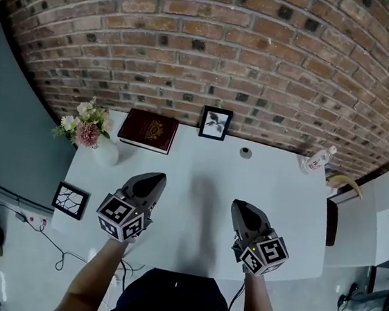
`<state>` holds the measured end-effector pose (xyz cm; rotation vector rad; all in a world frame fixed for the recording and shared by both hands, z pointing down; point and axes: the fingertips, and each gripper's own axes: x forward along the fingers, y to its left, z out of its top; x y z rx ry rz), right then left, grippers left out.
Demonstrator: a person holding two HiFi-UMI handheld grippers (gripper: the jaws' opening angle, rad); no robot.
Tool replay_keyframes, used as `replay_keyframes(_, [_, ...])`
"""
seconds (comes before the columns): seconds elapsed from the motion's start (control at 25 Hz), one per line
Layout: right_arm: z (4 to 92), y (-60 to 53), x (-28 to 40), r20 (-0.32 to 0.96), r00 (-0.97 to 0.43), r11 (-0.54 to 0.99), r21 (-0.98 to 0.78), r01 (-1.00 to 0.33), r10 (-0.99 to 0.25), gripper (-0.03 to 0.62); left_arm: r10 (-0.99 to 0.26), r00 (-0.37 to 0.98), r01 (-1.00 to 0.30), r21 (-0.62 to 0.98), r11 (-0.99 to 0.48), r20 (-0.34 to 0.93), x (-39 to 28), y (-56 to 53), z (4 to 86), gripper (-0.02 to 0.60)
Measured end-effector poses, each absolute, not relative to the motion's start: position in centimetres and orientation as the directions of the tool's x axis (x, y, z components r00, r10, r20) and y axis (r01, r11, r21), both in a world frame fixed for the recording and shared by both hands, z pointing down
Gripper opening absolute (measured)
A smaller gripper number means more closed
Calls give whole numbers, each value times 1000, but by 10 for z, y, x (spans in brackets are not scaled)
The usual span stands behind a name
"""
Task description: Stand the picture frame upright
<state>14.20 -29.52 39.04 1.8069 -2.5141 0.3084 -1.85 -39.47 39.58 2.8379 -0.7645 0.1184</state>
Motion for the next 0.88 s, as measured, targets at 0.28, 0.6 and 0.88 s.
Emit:
replay_keyframes(0.28, [393, -250, 130, 130, -317, 299, -138, -944, -939, 3, -495, 861, -508, 150, -848, 118, -37, -349, 400, 0])
replay_keyframes(0.6, [395, -210, 131, 100, -311, 289, -190, -938, -945, 3, -523, 849, -528, 192, -827, 81, -51, -317, 393, 0])
replay_keyframes(0.88, [385, -178, 126, 102, -347, 331, -146, -932, -932, 3, -549, 833, -552, 189, -812, 72, -57, -276, 384, 0])
